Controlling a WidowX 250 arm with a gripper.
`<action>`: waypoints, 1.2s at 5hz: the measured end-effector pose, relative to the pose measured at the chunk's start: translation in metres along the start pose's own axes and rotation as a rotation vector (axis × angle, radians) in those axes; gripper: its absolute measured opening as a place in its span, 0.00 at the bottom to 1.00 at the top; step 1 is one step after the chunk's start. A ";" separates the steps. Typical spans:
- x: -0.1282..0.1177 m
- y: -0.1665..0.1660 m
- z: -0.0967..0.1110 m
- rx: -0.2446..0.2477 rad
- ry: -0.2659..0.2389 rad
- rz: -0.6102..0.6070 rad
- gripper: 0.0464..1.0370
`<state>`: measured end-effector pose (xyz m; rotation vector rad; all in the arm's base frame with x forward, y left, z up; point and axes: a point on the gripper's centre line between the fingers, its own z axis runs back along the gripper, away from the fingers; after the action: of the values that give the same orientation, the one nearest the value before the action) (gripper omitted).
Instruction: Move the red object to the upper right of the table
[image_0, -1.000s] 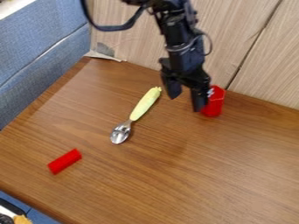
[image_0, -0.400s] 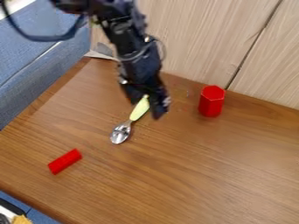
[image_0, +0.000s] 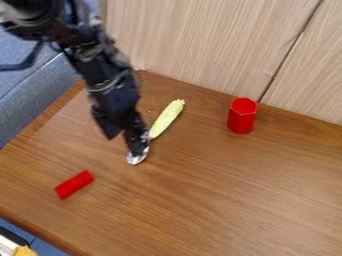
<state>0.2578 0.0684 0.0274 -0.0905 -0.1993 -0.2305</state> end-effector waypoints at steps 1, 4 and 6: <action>-0.023 0.010 -0.003 0.032 0.069 0.035 0.96; -0.061 0.022 -0.018 0.139 0.266 0.034 0.96; -0.061 0.025 -0.030 0.095 0.275 0.019 0.93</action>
<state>0.2113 0.1026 -0.0165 0.0334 0.0639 -0.2123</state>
